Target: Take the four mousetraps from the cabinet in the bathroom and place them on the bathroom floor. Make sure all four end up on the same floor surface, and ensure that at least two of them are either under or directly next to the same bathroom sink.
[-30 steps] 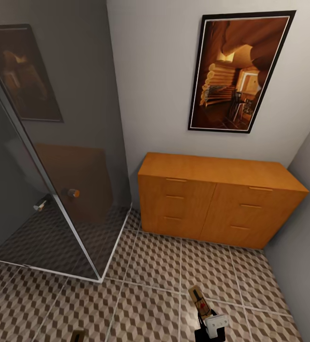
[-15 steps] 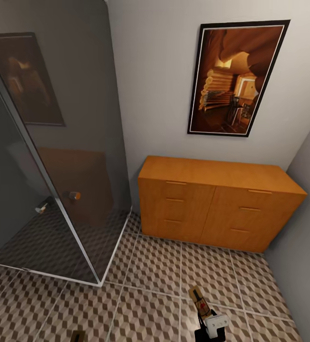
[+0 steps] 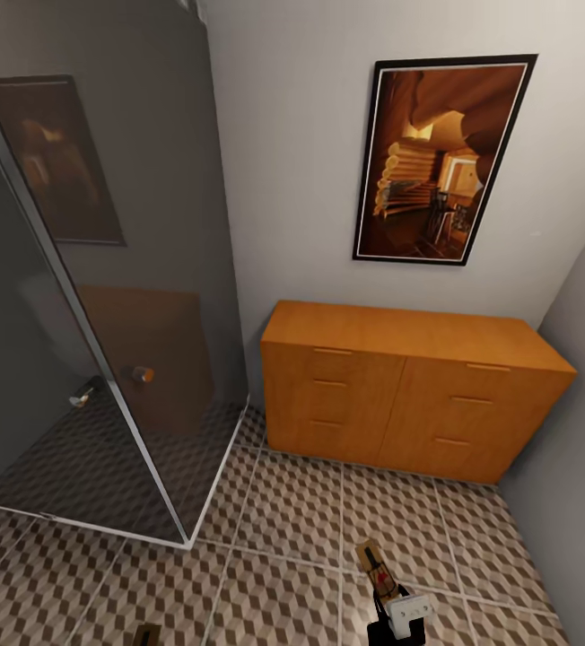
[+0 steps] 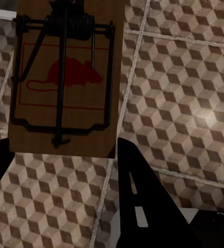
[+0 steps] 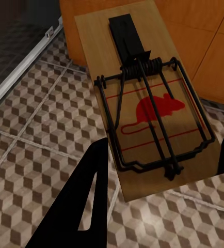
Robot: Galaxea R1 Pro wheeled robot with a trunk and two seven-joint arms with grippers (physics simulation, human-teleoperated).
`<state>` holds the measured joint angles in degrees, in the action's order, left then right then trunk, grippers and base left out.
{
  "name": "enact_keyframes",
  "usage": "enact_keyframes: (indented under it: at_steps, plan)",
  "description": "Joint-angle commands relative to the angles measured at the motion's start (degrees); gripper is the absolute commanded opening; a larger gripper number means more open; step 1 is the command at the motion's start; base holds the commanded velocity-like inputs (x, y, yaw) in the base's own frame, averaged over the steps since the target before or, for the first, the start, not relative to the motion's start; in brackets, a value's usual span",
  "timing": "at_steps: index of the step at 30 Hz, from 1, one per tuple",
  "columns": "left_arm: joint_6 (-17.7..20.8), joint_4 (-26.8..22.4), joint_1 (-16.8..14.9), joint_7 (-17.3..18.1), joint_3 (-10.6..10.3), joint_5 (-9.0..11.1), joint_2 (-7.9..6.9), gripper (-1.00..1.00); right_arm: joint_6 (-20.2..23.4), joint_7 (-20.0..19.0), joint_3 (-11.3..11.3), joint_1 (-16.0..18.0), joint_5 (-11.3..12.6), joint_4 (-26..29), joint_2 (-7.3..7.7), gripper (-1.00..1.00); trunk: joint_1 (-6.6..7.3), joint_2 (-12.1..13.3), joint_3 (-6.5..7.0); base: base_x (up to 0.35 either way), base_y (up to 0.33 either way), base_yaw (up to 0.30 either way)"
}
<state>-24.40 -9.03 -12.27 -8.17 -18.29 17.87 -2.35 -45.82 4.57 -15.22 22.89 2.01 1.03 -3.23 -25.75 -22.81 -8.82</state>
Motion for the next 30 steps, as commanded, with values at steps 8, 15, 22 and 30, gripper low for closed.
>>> enact_keyframes:
  at_steps: [8,15,22,30]
  plan:
    - [-0.08,-0.01,-0.04,-0.53,-0.51,0.15,-0.02,-1.0,-0.23,0.35,-0.51,0.05,0.27,-0.06,-0.02,-1.0,-0.03,-0.11,0.61,0.0,0.0,0.0]
    - [-0.1,0.0,-0.04,-0.53,-0.51,0.15,-0.02,-1.0,-0.24,0.35,-0.51,0.05,0.27,-0.06,-0.02,-1.0,-0.03,-0.11,1.24,0.0,0.0,0.0]
    - [-0.08,-0.02,-0.04,-0.53,-0.51,0.15,-0.02,-1.0,-0.24,0.35,-0.51,0.05,0.27,-0.06,-0.02,-1.0,-0.03,-0.11,1.87,0.0,0.0,0.0]
    - [-0.1,-0.02,-0.04,-0.53,-0.51,0.15,-0.02,-1.0,-0.24,0.35,-0.51,0.05,0.27,-0.06,-0.02,-1.0,-0.03,-0.11,2.6,0.0,0.0,0.0]
